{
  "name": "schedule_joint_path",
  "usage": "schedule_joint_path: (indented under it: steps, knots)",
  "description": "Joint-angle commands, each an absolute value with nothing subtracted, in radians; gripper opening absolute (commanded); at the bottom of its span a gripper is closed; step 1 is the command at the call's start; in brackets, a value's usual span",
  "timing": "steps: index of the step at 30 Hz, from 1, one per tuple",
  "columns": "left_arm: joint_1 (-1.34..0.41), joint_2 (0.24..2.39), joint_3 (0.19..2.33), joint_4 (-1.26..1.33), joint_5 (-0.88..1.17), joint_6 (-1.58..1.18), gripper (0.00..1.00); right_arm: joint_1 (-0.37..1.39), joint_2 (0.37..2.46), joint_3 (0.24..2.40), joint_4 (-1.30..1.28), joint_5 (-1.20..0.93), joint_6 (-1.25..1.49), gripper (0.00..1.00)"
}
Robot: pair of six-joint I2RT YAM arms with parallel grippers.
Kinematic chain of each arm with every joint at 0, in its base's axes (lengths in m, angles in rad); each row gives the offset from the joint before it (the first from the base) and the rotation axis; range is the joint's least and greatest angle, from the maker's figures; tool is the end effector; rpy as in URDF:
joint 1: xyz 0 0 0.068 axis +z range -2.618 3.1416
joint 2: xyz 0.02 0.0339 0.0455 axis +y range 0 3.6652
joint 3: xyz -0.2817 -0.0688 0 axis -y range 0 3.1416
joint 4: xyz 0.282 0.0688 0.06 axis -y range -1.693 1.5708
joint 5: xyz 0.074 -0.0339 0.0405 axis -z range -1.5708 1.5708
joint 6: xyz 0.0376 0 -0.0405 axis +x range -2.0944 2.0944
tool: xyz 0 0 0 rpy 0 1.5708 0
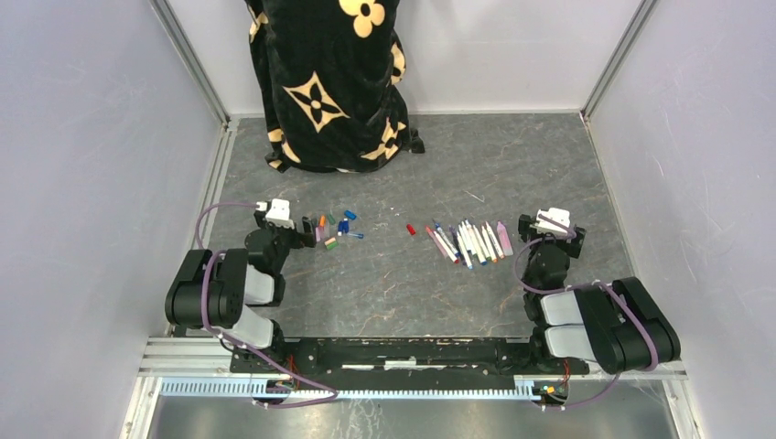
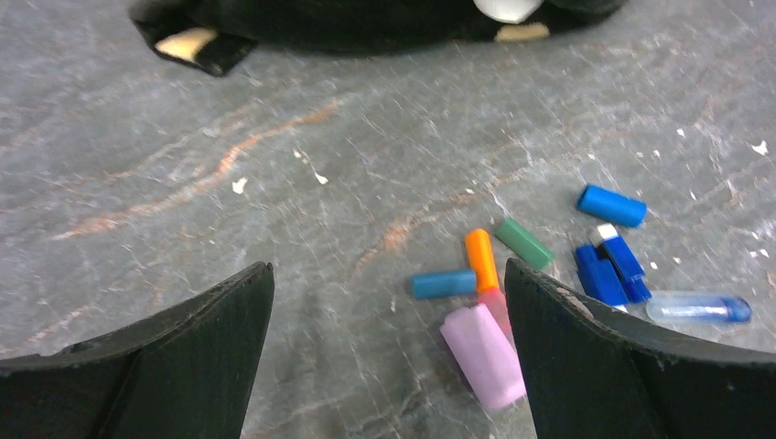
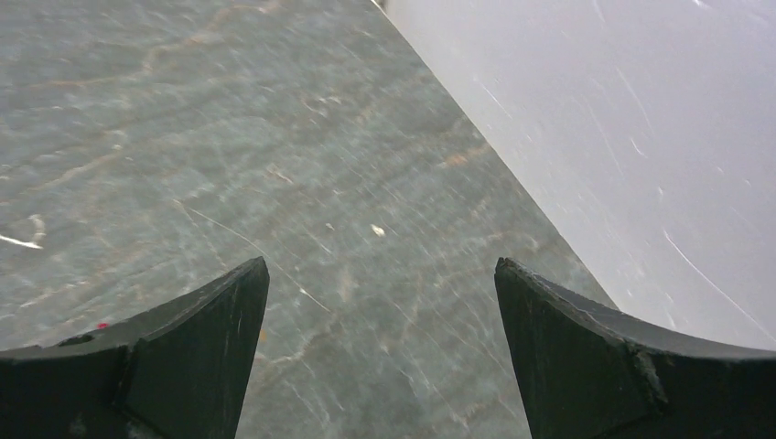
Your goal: Open the pen caps
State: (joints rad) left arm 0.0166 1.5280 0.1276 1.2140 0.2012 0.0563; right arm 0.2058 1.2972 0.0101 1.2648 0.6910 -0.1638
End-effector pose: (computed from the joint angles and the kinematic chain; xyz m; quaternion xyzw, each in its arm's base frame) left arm 0.2239 -0.0038 0.1067 0.0793 0.7645 -0.0541 0.6374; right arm 0.1844 0.0140 0.1285 0.1091 0.7048 -0.2283 0.6628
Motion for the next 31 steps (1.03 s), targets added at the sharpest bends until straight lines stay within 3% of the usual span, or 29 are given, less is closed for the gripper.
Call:
schedule_joint_path:
  steps: [1,2,5,31]
  knots:
    - [0.011,1.526,0.159,1.319,0.089,0.023,1.00,0.176,1.367,-0.146,1.528,0.491,-0.202,0.98]
    - [0.011,1.528,0.179,1.285,0.082,0.019,1.00,0.178,1.412,-0.156,1.632,0.482,-0.225,0.98]
    - [0.012,1.538,0.236,1.188,0.097,0.020,1.00,0.133,1.361,-0.093,1.405,0.418,-0.166,0.98]
    - [0.012,1.537,0.235,1.194,0.096,0.018,1.00,0.113,1.362,-0.101,1.428,0.396,-0.164,0.98]
